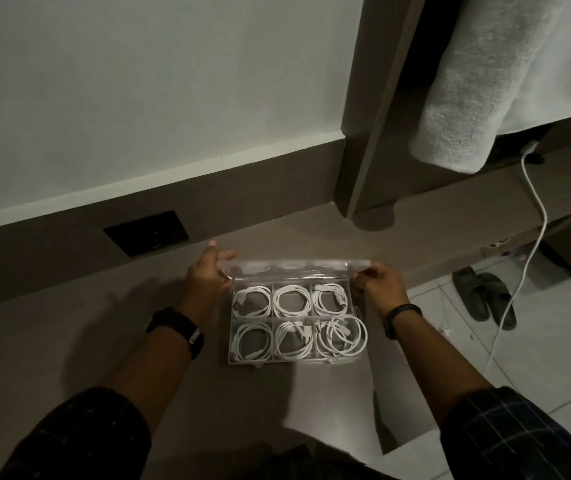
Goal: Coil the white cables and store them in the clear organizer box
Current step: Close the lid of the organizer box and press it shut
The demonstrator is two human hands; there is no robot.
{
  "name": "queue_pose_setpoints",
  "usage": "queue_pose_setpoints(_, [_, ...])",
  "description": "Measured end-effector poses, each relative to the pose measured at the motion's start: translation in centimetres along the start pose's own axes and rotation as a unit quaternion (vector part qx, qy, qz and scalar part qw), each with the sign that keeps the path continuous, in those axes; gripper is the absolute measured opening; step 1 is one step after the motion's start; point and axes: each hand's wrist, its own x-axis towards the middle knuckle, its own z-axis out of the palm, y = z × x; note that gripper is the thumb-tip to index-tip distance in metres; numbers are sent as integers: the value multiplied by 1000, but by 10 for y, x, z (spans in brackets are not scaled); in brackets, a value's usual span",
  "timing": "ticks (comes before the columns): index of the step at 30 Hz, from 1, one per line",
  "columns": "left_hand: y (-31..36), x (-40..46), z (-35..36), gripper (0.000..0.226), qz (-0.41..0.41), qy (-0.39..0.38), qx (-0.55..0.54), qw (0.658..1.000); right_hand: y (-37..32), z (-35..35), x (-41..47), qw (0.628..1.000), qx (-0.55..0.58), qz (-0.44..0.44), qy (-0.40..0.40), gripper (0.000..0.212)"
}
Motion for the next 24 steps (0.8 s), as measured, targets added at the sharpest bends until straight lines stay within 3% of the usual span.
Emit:
queue_pose_setpoints(3, [-8,-21,-7,45,20,-26,42,999,-2,-6,-19,1000,-2,-12,-9,19])
queue_pose_setpoints(7, [-20,-59,-20,25,36,-64,163,984,10,-20,-50,1000,-24,2,-8,24])
queue_pose_setpoints(9, [-35,-67,-28,28,114,-120,287,943,18,-25,-66,999,-50,7,-19,21])
queue_pose_setpoints(11, [-52,-71,-31,45,191,-162,423,871,30,-25,-80,988,-149,-38,-33,16])
queue_pose_setpoints(13, [-66,-73,-31,55,215,-151,463,846,43,-20,-90,977,-208,-56,-6,20])
queue_pose_setpoints(16, [-76,-76,-29,49,229,-129,469,843,56,-11,-97,982,-174,-21,74,16])
queue_pose_setpoints(20, [-73,-76,-30,53,232,-108,453,854,56,-2,-102,992,-86,10,97,6])
queue_pose_setpoints(24, [-75,-75,-33,53,242,-100,448,855,55,4,-102,991,-90,30,94,28])
